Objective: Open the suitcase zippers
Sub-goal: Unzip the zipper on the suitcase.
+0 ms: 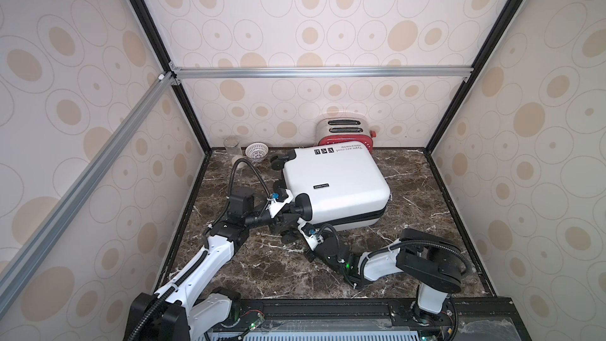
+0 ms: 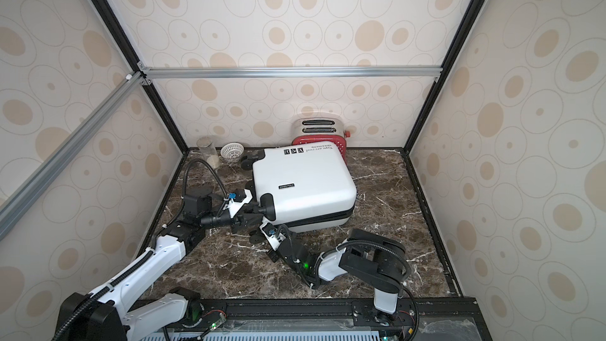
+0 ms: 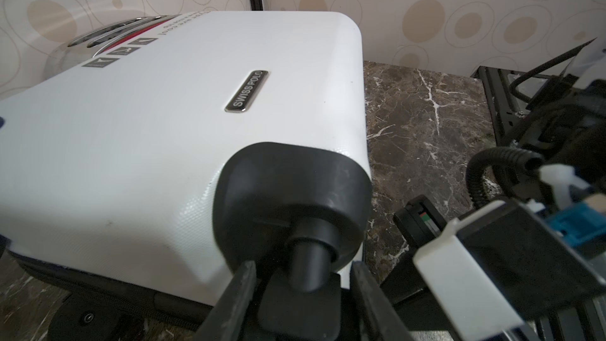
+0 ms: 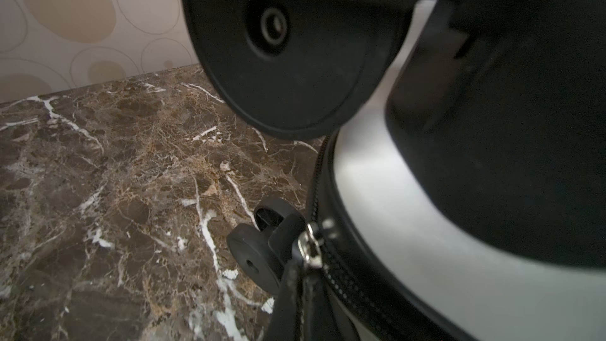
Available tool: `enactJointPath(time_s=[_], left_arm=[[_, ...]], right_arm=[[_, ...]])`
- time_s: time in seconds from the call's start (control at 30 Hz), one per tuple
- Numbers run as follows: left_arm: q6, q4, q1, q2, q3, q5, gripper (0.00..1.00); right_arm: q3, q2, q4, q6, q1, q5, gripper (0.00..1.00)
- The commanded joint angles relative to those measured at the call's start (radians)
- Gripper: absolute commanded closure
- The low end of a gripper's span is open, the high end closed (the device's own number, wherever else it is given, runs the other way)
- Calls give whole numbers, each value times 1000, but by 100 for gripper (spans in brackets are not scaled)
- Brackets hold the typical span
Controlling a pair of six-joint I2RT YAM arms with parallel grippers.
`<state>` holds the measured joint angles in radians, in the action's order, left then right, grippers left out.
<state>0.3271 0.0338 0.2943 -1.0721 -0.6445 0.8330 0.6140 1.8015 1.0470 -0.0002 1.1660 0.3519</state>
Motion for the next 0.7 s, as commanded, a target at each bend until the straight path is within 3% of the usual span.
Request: enactJointPath(time_s=[0.0,0.03,0.13,0.2,0.47,0.57,0.67], left_arm=[[-99,26,19,4,-24,-148,54],[-108,26,17,10,-27,-161,50],[-151,12,16,33,-38,-210,43],[-186,-3,18,60,-43,-265,41],[-170,-169,14,190,-50,-355,30],[-213,-232,12,196,-74,-446,29],[-235,-291,13,209,-78,-436,32]], right_arm=[[66,-15,141,-43,13,-62,100],[60,-31,118,-46,12,-62,100],[34,-84,48,-38,12,-60,74],[6,-122,18,-40,11,-73,66],[-61,-384,-336,-134,0,-140,59],[-39,-521,-577,-147,-60,-176,59],[-33,-669,-759,-125,-162,-242,56]])
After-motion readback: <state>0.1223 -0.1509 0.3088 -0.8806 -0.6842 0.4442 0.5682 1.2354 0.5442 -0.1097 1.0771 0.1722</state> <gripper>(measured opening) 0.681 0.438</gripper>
